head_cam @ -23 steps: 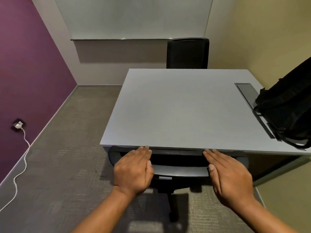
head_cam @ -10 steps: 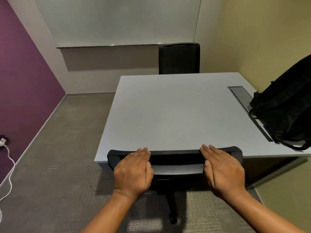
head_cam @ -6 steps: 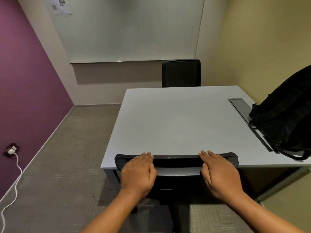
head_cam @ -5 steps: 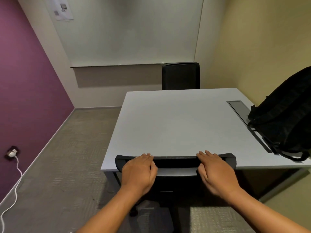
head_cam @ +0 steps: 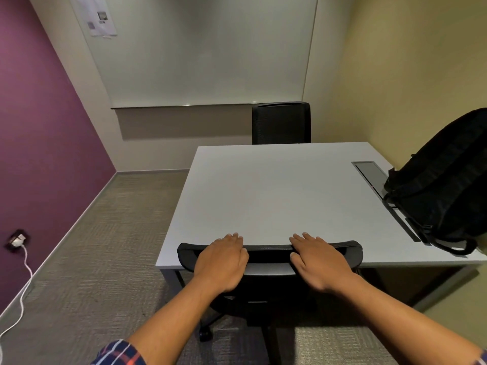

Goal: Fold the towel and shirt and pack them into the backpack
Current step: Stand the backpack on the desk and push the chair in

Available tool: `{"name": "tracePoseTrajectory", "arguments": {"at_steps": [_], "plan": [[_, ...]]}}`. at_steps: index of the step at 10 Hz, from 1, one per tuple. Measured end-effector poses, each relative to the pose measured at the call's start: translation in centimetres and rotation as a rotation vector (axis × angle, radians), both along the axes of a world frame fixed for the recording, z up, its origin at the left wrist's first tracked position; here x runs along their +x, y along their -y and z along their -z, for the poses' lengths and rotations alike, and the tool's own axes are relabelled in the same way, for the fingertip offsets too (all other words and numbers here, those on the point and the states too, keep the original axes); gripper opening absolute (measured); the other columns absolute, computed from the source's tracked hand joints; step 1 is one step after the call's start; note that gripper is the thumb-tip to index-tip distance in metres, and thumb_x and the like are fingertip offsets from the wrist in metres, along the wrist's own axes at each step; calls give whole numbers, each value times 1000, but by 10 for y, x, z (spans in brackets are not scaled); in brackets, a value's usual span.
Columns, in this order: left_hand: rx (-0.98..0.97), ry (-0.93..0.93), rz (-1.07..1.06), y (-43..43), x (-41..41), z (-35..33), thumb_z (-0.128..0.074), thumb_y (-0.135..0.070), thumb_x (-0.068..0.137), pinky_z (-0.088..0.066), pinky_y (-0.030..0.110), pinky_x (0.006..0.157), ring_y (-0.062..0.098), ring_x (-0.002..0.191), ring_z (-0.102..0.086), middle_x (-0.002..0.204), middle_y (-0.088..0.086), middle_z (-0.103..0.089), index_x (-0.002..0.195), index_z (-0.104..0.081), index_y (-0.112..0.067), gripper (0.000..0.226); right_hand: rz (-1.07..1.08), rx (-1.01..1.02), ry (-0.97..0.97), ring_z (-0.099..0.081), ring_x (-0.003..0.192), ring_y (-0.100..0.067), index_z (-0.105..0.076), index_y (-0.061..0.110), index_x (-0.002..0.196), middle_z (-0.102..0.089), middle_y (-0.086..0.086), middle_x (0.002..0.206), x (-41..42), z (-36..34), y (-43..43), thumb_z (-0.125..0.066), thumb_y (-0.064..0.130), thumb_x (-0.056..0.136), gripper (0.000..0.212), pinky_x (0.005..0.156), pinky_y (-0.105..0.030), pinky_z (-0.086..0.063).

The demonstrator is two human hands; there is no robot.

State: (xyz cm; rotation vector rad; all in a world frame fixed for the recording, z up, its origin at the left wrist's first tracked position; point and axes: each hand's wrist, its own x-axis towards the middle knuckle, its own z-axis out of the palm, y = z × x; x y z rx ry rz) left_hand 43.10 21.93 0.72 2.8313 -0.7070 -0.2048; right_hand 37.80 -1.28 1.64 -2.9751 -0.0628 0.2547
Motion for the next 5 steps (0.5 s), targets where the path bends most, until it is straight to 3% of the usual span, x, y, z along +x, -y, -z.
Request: {"name": "tracePoseTrajectory", "arguments": {"at_steps": [2,3,5], "plan": [[22,14,-16,4,-4,-5,-17,-36,104,-10,28,120,14,148,-17,161,2,-20,153,-23,-14,54,9,20,-27,-13,151,-17,-24,16,155,-21,-1,163,1,-4,2,-22,38,104,56,123,-33,-9],[110,33,-17,6,-1,-10,-17,-38,103,-2,34,122,17,149,-12,161,6,-17,153,-19,-9,58,-29,24,3,-9,152,-21,-29,11,152,-25,-4,162,1,-9,2,-21,36,105,53,123,-34,-9],[88,171,-61,11,17,-33,-19,-37,101,4,34,122,20,150,0,163,9,-2,154,-6,-7,62,-27,-11,239,0,152,-18,-20,13,155,-17,-2,164,20,-32,-5,-18,34,107,53,120,-29,1]]}}
